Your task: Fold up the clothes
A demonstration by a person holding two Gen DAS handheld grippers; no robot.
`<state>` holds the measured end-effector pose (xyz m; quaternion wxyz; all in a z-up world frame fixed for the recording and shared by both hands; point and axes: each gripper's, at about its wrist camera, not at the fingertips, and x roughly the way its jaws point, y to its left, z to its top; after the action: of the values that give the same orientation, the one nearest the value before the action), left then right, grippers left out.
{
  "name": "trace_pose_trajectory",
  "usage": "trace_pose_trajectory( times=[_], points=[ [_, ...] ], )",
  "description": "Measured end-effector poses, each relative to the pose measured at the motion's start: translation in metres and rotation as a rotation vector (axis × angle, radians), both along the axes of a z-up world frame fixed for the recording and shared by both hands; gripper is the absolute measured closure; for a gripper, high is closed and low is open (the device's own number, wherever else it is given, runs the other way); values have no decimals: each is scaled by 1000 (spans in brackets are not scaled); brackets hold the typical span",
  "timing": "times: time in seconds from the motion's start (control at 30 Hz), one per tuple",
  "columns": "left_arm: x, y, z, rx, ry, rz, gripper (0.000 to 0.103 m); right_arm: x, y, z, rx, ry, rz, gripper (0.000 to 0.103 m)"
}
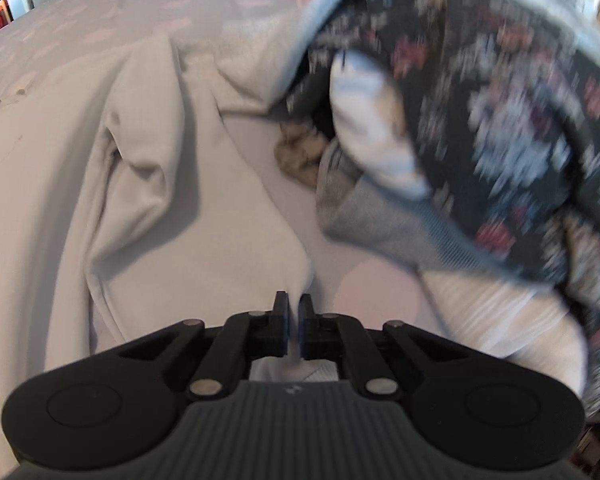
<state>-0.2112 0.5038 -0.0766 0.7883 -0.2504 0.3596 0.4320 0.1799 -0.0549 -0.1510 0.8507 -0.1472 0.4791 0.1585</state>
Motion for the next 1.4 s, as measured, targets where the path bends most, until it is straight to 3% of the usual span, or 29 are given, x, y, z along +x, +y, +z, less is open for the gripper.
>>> trace_pose_trajectory(
  times=[0.2,0.37,0.57,0.7,0.97,1.03,1.1,1.13,1.23,1.3,1.4],
  points=[
    [3,0,-2,-13,7,-3,62,9,5,62,-51,-102,46,98],
    [3,-1,-3,-19,13,-13,62,39,6,129,-152,-210,67,98],
    [1,0,-1,-29,2,-2,62,95,-3,187,-293,-295,-2,98],
    [2,0,-2,-30,5,1,62,135,-9,190,-362,-293,-65,98],
    [5,-2,-4,-39,36,-12,62,172,-12,149,-428,-306,-95,95],
    [7,-3,-6,-44,45,-27,62,173,-14,146,-426,-306,-104,88],
    [10,-4,-7,-45,56,-44,62,170,-16,149,-417,-315,-103,67],
    [11,-5,-8,-44,63,-54,62,168,-17,153,-409,-322,-99,64],
    [16,-7,-8,-39,70,-82,62,158,-21,174,-345,-337,-83,51],
    [18,-11,-7,-33,73,-100,61,147,-22,191,-289,-345,-71,35],
    [21,-17,-5,-28,72,-130,60,125,-20,211,-197,-343,-38,33]
  ],
)
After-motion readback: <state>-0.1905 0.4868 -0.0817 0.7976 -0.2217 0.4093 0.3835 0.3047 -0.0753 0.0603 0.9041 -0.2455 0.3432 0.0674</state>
